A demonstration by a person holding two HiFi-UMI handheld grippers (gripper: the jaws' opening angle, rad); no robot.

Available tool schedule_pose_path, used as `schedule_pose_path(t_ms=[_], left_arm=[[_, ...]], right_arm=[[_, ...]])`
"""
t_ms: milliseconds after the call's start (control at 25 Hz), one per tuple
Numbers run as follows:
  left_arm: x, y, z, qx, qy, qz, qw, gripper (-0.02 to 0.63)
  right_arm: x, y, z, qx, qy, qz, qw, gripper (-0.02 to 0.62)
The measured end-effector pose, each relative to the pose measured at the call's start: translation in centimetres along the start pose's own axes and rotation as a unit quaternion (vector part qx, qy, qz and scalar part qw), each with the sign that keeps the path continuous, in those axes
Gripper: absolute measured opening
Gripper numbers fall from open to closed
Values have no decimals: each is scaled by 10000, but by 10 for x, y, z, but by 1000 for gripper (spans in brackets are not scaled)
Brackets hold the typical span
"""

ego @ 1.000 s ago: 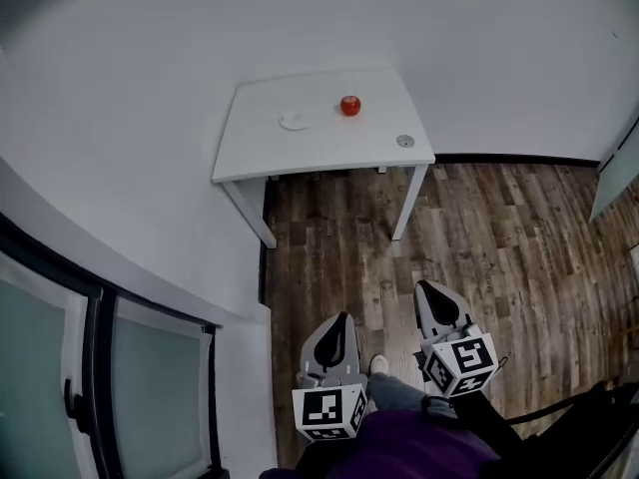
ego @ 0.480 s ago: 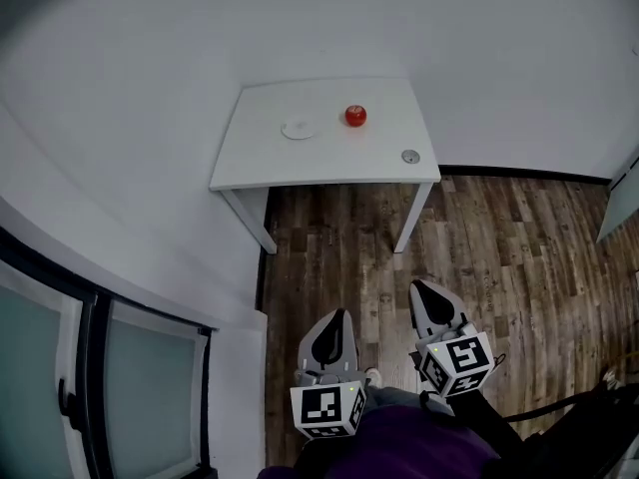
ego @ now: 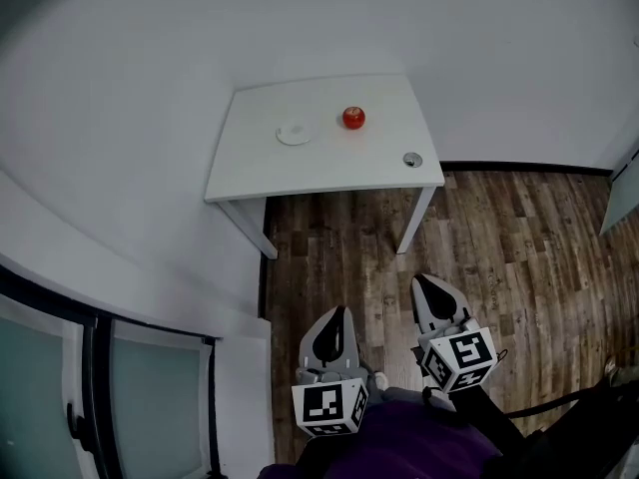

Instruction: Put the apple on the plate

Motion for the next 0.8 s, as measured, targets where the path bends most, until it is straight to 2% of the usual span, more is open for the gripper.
schedule_pose_path(t_ms=[800], left_arm=[[119, -127, 23, -64, -36, -245, 9997, 6]], right_arm=[[9, -168, 5, -64, -6, -114, 9999, 12]])
Point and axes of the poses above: the fingertips, and each gripper's own axes: y backward along the fingers, x to its left, z out of its top, the point moved 10 cm from there along y, backward along the fingers, and after that the axes turned 11 degrees about -x, right-handed, at the moved point
